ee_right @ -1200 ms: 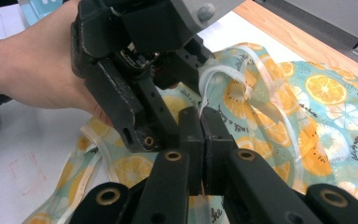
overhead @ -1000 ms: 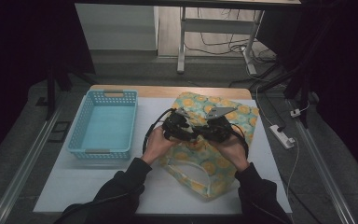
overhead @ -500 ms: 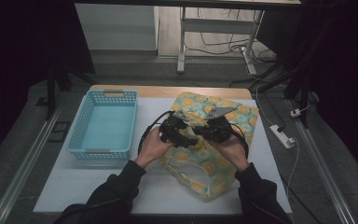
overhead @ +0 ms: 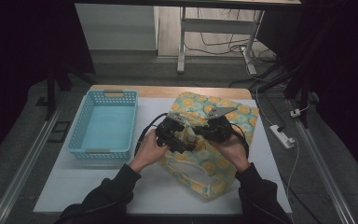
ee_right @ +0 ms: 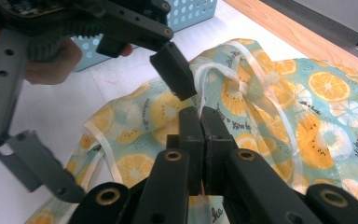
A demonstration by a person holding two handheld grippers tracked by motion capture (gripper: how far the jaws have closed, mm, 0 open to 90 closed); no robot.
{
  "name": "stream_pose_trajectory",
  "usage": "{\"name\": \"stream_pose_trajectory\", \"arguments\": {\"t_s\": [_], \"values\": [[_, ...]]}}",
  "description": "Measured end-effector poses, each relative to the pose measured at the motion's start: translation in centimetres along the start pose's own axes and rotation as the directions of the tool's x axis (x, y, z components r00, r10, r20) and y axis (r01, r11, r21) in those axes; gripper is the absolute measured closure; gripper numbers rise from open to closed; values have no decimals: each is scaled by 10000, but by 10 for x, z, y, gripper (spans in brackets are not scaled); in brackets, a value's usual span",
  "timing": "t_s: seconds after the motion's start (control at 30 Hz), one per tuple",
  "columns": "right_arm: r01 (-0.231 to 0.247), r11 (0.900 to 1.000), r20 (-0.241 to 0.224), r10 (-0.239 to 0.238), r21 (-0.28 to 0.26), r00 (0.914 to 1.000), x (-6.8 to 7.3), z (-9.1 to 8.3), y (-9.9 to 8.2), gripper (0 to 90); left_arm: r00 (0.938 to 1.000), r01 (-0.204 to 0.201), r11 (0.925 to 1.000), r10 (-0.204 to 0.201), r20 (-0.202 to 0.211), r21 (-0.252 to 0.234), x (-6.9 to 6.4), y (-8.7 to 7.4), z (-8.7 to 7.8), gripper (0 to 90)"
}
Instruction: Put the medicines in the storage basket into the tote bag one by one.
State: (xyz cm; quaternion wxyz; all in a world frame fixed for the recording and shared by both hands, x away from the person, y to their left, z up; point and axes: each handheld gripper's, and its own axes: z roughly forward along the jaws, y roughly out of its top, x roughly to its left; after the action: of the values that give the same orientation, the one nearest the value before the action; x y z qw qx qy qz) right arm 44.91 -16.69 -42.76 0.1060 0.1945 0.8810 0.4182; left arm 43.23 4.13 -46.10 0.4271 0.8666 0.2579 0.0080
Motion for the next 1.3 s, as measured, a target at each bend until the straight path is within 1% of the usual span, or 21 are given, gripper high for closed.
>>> {"name": "stream_pose_trajectory", "arguments": {"t_s": [0.1, 0.17, 0.3, 0.4, 0.57, 0.77, 1.0, 1.13, 1.3], "values": [[17, 10000, -5, -17, 0, 10000, 1, 0, 0, 894, 9999, 38, 10000, -37, 141, -63, -1, -4, -3, 0], [14, 10000, -11, -14, -19, 10000, 1, 0, 1, 893, 10000, -24, 10000, 24, 69, -29, -2, -6, -5, 0], [8, 10000, -7, -8, -7, 10000, 1, 0, 0, 893, 9999, -58, 10000, 59, 155, -45, -3, -12, -8, 0], [13, 10000, -14, -13, -5, 10000, 1, 0, 0, 893, 9999, -90, 9999, 91, 134, -55, -4, -16, -10, 0], [23, 10000, -13, -23, -17, 10000, 2, 0, 0, 894, 9997, 61, 9998, -57, 216, -182, -5, -21, -16, 0], [29, 10000, -23, -29, -11, 10000, 2, 0, 0, 894, 9996, 123, 9998, -119, 274, -149, -9, -26, -19, 0], [32, 10000, -56, -32, 32, 10000, 3, 1, 0, 893, 9997, 29, 10000, -27, 244, -89, -14, -31, -21, 0], [44, 10000, -44, -43, 37, 10000, 3, 1, 0, 893, 9999, -57, 10000, 58, 119, -11, -16, -34, -22, 0], [31, 10000, -56, -31, 44, 10000, 3, 1, 0, 893, 10000, 0, 10000, 0, -27, 37, -19, -38, -25, 0]]}}
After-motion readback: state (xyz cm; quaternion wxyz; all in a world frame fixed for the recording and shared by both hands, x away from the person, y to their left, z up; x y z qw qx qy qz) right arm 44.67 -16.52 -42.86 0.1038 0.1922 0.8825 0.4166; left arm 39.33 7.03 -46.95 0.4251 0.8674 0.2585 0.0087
